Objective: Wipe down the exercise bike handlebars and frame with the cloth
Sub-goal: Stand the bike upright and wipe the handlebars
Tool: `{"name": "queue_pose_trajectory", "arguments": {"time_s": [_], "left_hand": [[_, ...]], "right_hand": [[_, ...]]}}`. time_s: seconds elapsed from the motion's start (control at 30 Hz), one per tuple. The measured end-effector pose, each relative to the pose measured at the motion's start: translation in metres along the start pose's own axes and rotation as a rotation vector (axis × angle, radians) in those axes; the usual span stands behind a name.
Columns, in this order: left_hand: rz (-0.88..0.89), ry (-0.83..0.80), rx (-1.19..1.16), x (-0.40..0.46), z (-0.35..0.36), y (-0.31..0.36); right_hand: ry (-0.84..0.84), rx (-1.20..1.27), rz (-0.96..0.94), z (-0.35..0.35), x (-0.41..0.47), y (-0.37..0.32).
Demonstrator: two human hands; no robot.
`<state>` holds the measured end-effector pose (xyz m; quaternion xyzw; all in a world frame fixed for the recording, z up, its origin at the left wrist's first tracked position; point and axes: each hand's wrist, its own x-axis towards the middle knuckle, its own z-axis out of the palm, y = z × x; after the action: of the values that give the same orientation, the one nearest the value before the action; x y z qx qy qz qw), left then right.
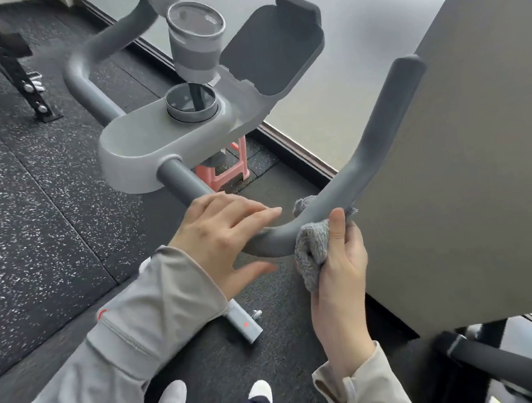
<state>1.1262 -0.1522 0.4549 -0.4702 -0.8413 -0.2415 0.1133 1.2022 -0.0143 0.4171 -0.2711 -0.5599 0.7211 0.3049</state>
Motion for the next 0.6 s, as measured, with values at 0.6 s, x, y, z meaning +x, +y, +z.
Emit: {"name": "queue_pose_trajectory", "arguments": {"time_s": [0.6], "left_hand": [[0.255,-0.154,-0.044,0.015,-0.049,-0.123]], "right_hand": [[0.644,0.266,-0.085,0.146,-0.067,0.045]]}}
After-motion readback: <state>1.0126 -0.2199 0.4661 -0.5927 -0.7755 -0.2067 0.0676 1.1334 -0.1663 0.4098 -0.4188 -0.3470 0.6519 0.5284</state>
